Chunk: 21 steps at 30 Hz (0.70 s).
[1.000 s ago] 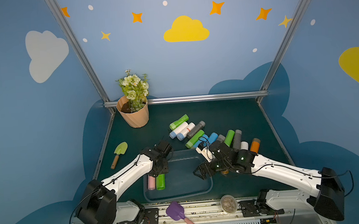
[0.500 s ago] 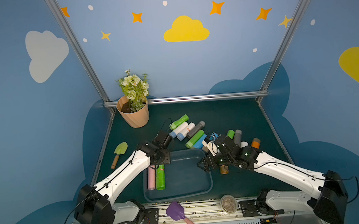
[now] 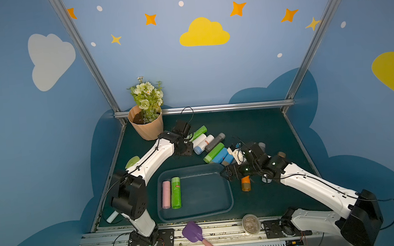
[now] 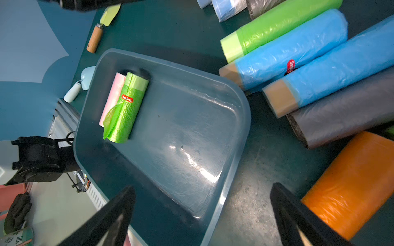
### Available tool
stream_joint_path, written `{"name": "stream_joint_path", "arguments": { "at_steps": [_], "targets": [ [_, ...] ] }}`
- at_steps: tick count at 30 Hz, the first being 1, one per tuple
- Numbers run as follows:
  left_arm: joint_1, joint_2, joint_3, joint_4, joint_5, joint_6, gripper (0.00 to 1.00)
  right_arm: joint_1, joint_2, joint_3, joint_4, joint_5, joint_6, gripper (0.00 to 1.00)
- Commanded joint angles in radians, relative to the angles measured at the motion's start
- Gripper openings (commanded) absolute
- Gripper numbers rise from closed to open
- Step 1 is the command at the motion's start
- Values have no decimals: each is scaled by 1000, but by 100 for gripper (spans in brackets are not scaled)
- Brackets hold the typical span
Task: Put the roll of trash bags into the storage box
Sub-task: Pick up the roll of trash bags from the center of the board.
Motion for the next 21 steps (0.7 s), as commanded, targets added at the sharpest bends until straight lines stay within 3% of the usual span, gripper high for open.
{"name": "stream_joint_path", "arguments": {
  "at_steps": [1,21],
  "targets": [
    [21,83,98,27,43,107,61,-12,25,19,9,-29,-35,97],
    [122,617,675,-14,204,348,65,-38,164,125,3,-68,-93,97]
  ]
}}
